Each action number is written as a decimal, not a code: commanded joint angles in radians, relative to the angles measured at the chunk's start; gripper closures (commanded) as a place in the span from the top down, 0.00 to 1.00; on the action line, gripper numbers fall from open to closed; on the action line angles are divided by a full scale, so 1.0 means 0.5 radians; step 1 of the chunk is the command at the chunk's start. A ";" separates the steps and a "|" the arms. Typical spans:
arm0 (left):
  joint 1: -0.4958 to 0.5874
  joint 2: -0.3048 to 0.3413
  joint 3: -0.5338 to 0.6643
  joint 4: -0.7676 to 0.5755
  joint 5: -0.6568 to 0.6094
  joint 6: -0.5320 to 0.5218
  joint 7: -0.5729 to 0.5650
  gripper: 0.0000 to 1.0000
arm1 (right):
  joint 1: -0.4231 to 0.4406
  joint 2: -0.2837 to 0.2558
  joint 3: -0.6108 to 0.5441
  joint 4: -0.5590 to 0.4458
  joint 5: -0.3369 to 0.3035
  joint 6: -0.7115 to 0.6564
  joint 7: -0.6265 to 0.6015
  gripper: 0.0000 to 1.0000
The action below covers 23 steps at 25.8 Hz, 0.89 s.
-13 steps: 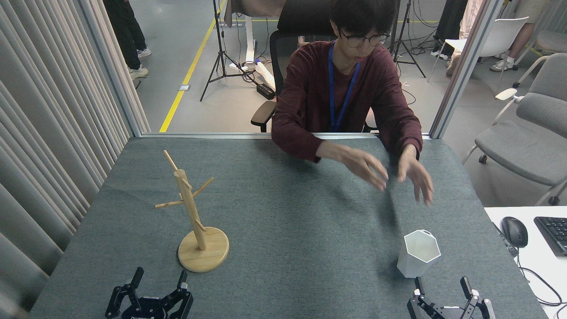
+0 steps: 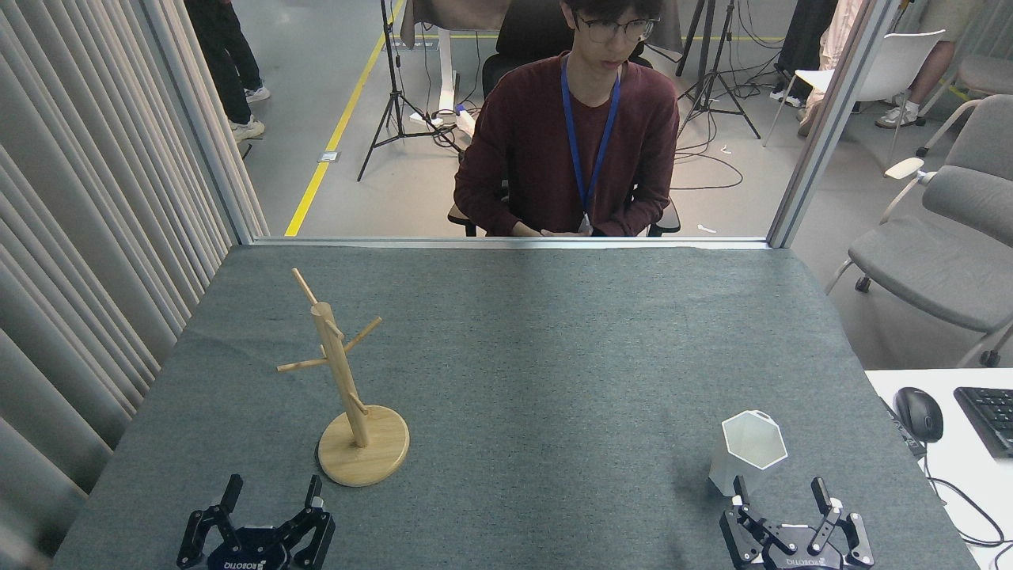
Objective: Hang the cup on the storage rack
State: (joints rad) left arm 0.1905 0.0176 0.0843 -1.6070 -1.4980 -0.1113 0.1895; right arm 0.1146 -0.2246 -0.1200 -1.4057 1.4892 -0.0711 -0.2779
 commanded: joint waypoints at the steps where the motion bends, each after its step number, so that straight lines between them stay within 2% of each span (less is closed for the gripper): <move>1: -0.001 -0.002 0.000 0.008 0.002 0.014 0.001 1.00 | -0.137 -0.005 0.013 0.151 0.004 -0.005 0.001 0.98; 23: -0.004 0.002 0.003 0.026 -0.001 0.017 0.004 1.00 | -0.410 0.013 0.071 0.538 0.007 0.010 -0.015 0.98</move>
State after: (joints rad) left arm 0.1900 0.0184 0.0859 -1.5923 -1.4987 -0.1021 0.1918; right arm -0.0752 -0.2189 -0.0859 -1.1670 1.4925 -0.0663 -0.2799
